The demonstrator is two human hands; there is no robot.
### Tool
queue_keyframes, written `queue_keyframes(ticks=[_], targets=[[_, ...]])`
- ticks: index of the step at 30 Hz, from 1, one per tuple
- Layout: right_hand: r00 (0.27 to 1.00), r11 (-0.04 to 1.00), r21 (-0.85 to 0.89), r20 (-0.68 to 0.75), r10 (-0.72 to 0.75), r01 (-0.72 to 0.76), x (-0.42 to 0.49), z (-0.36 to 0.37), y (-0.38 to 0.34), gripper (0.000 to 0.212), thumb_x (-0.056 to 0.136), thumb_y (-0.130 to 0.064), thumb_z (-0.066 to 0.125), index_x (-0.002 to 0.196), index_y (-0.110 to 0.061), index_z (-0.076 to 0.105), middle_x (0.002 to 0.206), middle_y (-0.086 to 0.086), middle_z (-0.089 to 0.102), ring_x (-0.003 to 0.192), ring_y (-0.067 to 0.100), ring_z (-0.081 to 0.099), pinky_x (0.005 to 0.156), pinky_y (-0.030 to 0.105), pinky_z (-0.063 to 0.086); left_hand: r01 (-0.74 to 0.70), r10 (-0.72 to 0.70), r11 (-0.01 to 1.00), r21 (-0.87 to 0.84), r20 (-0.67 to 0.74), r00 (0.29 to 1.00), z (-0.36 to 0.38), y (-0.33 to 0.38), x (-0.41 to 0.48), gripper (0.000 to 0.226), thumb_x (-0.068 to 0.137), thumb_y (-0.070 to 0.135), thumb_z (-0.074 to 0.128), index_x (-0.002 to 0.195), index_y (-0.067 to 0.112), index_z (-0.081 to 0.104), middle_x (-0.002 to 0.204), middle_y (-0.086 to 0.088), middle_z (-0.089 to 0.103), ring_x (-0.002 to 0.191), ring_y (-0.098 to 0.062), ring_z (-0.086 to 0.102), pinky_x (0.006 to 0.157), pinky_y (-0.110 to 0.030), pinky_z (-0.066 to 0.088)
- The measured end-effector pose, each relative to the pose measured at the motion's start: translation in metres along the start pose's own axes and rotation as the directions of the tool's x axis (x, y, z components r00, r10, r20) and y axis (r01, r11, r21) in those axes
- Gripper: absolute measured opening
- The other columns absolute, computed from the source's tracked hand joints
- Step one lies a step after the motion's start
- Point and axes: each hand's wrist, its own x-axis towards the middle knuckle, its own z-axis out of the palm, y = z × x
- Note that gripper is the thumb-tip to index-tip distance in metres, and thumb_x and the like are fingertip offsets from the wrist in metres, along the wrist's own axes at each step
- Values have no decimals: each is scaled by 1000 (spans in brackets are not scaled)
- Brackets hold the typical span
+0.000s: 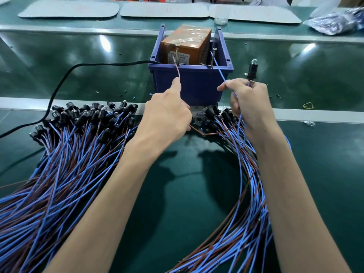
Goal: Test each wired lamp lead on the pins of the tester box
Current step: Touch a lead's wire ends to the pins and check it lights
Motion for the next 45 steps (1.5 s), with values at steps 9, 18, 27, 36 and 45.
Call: queue_keyframes(ticks=[9, 18, 27, 36, 45], targets=[[997, 999, 12, 64, -33, 32, -3, 0, -2, 30, 82, -10, 57, 55, -16, 66, 39, -3, 26, 38, 10, 20, 40, 20, 18, -22, 22, 1000, 1, 19, 1000, 0, 7, -6, 68, 86, 2, 33, 151, 18, 23, 115, -9, 66, 98, -37, 63, 92, -44, 47], [988, 997, -6, 135, -80, 82, -5, -1, -2, 26, 77, -14, 57, 53, -17, 67, 37, -4, 26, 37, 11, 19, 40, 20, 18, -50, 50, 999, 9, 41, 998, 1, 11, -10, 68, 85, 5, 33, 151, 21, 25, 116, -10, 66, 96, -38, 64, 89, -44, 49], [979, 996, 19, 182, -94, 92, -4, 1, 0, 23, 73, -21, 58, 53, -17, 68, 38, -5, 26, 37, 11, 19, 40, 20, 18, -66, 65, 998, 21, 64, 996, 2, 12, -10, 68, 86, 2, 34, 151, 19, 25, 117, -10, 65, 98, -39, 63, 86, -46, 50], [997, 997, 47, 44, -60, 58, -2, 0, 0, 27, 79, -11, 56, 54, -16, 66, 37, -5, 26, 39, 11, 20, 40, 19, 19, -60, 61, 998, -14, 48, 997, 3, 7, -7, 69, 83, 3, 34, 149, 21, 27, 113, -11, 66, 95, -39, 64, 89, -45, 49], [999, 997, 76, -47, 0, 4, -1, -1, 1, 33, 83, -10, 54, 52, -17, 63, 39, -6, 26, 40, 11, 21, 41, 20, 18, -55, 58, 997, -48, 47, 997, 4, 8, -8, 71, 78, 15, 30, 148, 24, 28, 111, -10, 67, 94, -39, 64, 89, -46, 49]])
